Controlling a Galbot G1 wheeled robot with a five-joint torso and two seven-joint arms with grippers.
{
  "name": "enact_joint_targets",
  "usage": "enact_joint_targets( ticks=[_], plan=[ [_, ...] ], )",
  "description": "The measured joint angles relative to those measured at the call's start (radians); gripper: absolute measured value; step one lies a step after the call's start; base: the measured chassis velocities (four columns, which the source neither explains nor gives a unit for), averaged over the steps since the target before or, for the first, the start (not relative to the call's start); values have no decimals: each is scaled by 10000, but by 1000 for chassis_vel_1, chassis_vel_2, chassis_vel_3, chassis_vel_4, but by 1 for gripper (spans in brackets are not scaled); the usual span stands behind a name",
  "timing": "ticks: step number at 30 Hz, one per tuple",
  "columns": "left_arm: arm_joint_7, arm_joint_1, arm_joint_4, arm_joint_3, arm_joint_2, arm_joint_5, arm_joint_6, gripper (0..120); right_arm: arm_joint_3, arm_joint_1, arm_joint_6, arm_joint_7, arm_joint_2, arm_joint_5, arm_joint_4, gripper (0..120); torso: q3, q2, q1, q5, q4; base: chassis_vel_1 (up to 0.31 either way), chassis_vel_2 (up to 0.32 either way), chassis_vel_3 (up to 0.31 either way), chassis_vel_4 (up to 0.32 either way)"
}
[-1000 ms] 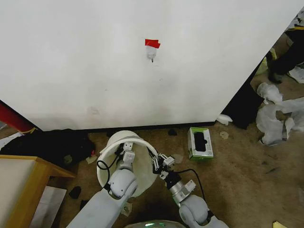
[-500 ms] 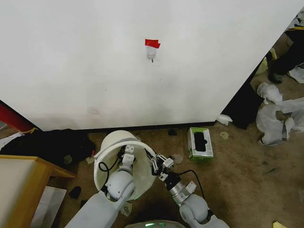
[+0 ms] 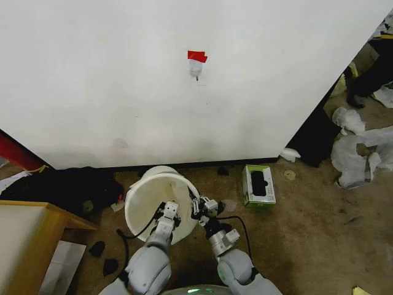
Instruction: Place the garbage bag over the trash bin.
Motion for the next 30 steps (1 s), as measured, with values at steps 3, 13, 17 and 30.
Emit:
enact_joint_targets(
  ticks=[3,13,17,30],
  plan=[
    [2,320,-1095,-409,205,331,-282,0,-68,-62,-1286,1256,-253,1326,775,1,-1,1,0,1,3,0,0,0,0],
    [-44,741,-1875,-577,244,830,-958,39,211,-107,-4964,4228,-803,3472,2787,1,0,1,-1,-1,1,0,0,0,0],
    [-62,793,-1747,-539,164,848,-1005,51,245,-157,-5011,4250,-678,3301,2665,1,0,1,-1,2,0,0,0,0,0],
    [-204,1011,-1702,-636,112,846,-1075,98,273,-276,-4968,4131,-756,2905,2512,31,0,0,0,1,1,0,0,0,0]
  ],
)
